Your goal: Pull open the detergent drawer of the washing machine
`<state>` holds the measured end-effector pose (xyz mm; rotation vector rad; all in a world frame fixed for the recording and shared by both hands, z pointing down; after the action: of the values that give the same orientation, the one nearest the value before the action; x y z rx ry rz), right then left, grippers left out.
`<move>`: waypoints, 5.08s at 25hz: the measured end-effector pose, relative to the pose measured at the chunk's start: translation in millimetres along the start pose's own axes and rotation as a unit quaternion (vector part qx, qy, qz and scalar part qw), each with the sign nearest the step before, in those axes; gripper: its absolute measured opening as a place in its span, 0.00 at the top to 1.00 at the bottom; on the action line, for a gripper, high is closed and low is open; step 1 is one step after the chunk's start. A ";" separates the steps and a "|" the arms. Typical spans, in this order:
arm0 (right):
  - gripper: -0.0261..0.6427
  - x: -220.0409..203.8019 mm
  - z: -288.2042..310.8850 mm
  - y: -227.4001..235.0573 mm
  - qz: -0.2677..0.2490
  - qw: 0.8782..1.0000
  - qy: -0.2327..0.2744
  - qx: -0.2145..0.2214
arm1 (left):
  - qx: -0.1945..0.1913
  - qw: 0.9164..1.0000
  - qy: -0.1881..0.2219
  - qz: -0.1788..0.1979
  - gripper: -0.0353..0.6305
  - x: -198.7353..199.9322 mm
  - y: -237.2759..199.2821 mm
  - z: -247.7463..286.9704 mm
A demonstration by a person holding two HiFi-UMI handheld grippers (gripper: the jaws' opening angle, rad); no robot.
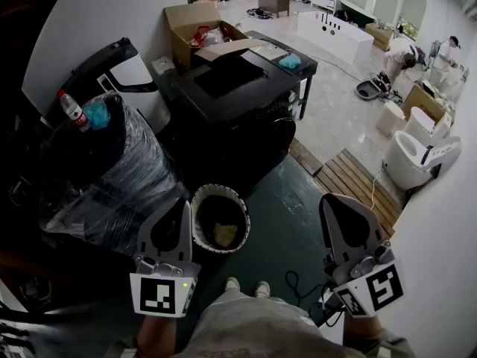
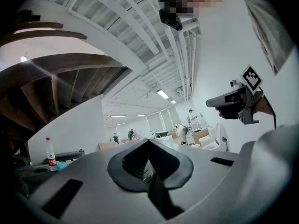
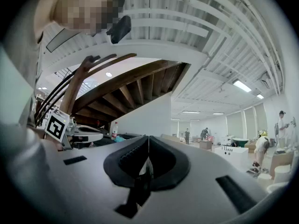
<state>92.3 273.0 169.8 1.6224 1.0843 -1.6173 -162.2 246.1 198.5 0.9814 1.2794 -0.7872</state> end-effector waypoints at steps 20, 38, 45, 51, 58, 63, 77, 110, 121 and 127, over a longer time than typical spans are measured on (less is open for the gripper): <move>0.70 -2.8 -10.2 -14.9 0.019 0.998 0.007 0.061 | -0.020 1.000 -0.003 0.001 0.92 1.0 18.3 0.9; 0.44 -8.0 -30.8 17.3 0.038 0.999 0.016 0.020 | -0.033 0.999 0.003 0.004 0.92 5.9 39.8 13.4; 0.44 -20.1 -24.3 30.8 0.068 0.997 0.016 0.014 | -0.046 0.999 -0.002 0.011 0.92 0.5 45.3 32.2; 0.43 -37.5 4.4 44.4 0.094 0.995 0.008 0.037 | -0.046 0.999 -0.001 0.007 0.92 -5.6 41.3 62.4; 0.43 -75.2 66.2 68.8 0.180 0.982 -0.017 0.056 | -0.036 0.999 -0.013 0.002 0.92 -24.7 16.6 110.7; 0.43 -108.9 122.3 91.3 0.262 0.962 -0.037 0.060 | -0.033 0.999 -0.029 -0.003 0.92 -45.2 -9.7 157.3; 0.43 -212.6 285.0 132.5 0.455 0.887 -0.067 0.048 | -0.038 0.997 -0.069 -0.005 0.92 -108.7 -87.3 297.1; 0.37 -480.9 441.4 146.2 0.667 0.730 -0.148 0.018 | 0.056 0.986 -0.142 -0.064 0.92 -272.1 -138.9 409.5; 0.33 -529.4 467.8 143.5 0.701 0.699 -0.129 0.051 | 0.090 0.977 -0.186 -0.061 0.92 -323.3 -130.6 405.2; 0.29 -535.7 480.2 143.0 0.707 0.696 -0.104 0.064 | 0.097 0.971 -0.207 -0.065 0.92 -343.1 -124.6 403.2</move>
<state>15.9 -283.0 642.0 1.5272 -0.4959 -0.6887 -162.0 -189.5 524.3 0.8351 0.9206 -1.1686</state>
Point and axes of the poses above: the fingertips, and each gripper's own axes: z forward along the fingers, y to its right, x out of its top, the point moved 4 cm from there along -z, backward along the fingers, and after that the axes turned 4 degrees about -z, right-handed, at the moved point
